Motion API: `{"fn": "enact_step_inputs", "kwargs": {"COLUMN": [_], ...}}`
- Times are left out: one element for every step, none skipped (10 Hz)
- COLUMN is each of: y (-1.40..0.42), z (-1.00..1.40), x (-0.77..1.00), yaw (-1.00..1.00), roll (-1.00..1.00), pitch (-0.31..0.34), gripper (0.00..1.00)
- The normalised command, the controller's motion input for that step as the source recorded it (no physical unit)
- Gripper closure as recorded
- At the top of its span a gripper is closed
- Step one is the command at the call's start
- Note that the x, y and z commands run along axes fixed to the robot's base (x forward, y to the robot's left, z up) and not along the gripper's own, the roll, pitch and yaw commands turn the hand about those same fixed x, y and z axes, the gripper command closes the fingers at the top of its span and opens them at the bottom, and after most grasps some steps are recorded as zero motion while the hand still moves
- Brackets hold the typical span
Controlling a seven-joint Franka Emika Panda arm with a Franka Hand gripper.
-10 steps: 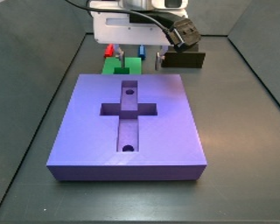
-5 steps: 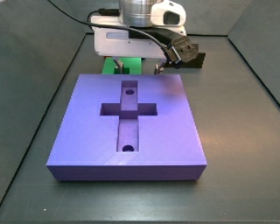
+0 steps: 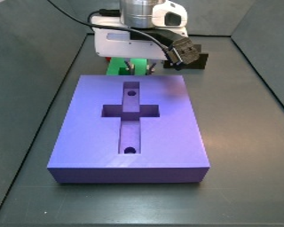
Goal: Pick up the green object. Move up. Place the green object on the fixture. Regrasp the green object. Move to above the board. Insert the green object.
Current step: Pick up the green object.
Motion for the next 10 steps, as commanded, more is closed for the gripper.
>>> {"fn": "enact_step_inputs", "kwargs": {"y": [0.0, 0.0, 0.0, 0.0, 0.0, 0.0, 0.0, 0.0, 0.0, 0.0], "z": [0.0, 0.0, 0.0, 0.0, 0.0, 0.0, 0.0, 0.0, 0.0, 0.0], "x": [0.0, 0.0, 0.0, 0.0, 0.0, 0.0, 0.0, 0.0, 0.0, 0.0], "yaw": [0.0, 0.0, 0.0, 0.0, 0.0, 0.0, 0.0, 0.0, 0.0, 0.0], "roll": [0.0, 0.0, 0.0, 0.0, 0.0, 0.0, 0.0, 0.0, 0.0, 0.0], "pitch": [0.0, 0.0, 0.0, 0.0, 0.0, 0.0, 0.0, 0.0, 0.0, 0.0], "gripper": [1.0, 1.0, 1.0, 1.0, 1.0, 1.0, 1.0, 1.0, 1.0, 1.0]}}
